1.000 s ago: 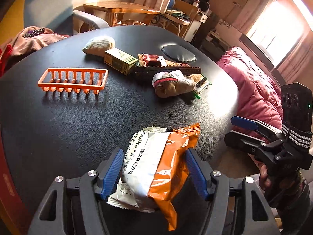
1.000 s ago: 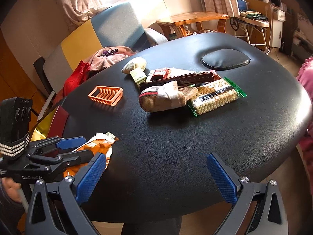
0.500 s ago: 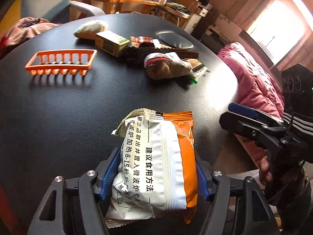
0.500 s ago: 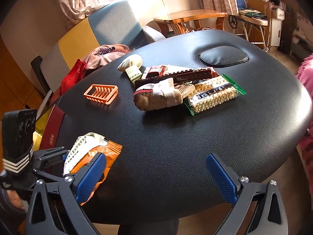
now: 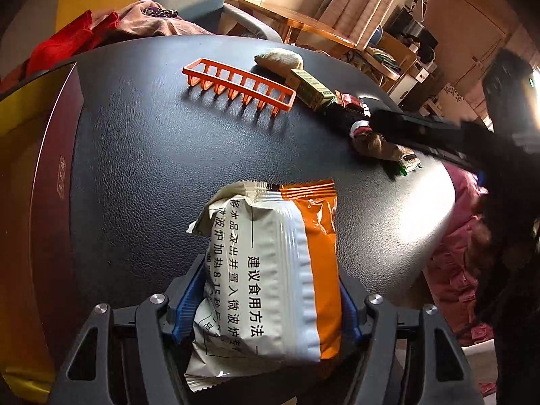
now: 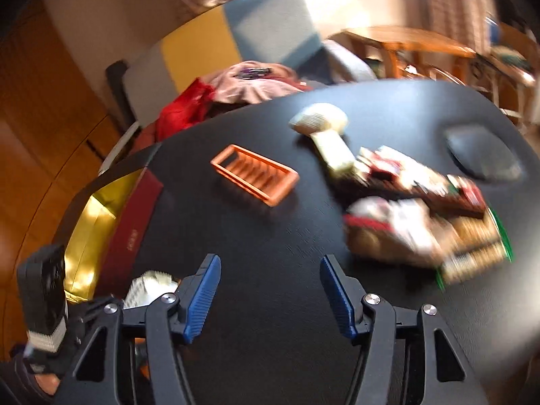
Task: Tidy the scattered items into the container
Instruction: 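Carry the biscuit packet with the left tool while the right tool reaches the orange rack, then grasp the orange rack with the right tool while the left tool holds the packet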
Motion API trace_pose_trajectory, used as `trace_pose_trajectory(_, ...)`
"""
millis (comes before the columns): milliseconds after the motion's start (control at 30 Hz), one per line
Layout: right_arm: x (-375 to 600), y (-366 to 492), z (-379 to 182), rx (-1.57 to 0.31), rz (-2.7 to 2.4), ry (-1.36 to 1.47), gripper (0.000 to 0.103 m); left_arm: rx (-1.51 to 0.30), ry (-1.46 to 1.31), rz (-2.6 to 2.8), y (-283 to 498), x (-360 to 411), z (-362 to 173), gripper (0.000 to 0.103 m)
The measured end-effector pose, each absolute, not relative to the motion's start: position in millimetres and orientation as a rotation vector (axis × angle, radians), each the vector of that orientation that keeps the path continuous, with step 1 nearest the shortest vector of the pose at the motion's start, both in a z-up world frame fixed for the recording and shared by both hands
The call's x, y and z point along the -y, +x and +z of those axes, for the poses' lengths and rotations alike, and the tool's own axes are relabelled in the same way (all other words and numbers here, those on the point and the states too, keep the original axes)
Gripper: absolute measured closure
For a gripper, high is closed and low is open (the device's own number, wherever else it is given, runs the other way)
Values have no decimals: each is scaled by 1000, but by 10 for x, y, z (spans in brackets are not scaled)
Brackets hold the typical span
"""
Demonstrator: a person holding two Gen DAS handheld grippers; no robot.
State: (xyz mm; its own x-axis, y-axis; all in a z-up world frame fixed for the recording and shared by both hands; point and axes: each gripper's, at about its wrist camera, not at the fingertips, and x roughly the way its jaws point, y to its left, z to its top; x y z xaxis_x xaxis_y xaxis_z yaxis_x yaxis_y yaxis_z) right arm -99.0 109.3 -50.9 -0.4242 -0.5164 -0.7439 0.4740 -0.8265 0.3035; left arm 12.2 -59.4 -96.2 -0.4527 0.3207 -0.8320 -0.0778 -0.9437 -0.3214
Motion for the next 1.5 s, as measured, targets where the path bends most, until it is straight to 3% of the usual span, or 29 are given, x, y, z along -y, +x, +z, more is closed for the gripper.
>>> trace_pose_trajectory(233,-216,-1624,-546,-209,-2081,1204,51,342,-1486,2468,104,555,-992,35)
trace_pose_trajectory(500,61,-2056,-926,-318,-2004,1380,52,360,-1477,2465,115,571,-997,34)
trace_pose_trajectory(1200,-885,-1040,-995,-144,-1954,1576,47,356,-1459,2504,177,518,-1002,34)
trace_pose_trajectory(1500,-1302,-429,-697,-177,-2129,1391,46,239,-1477,2529,142,446,-1020,33)
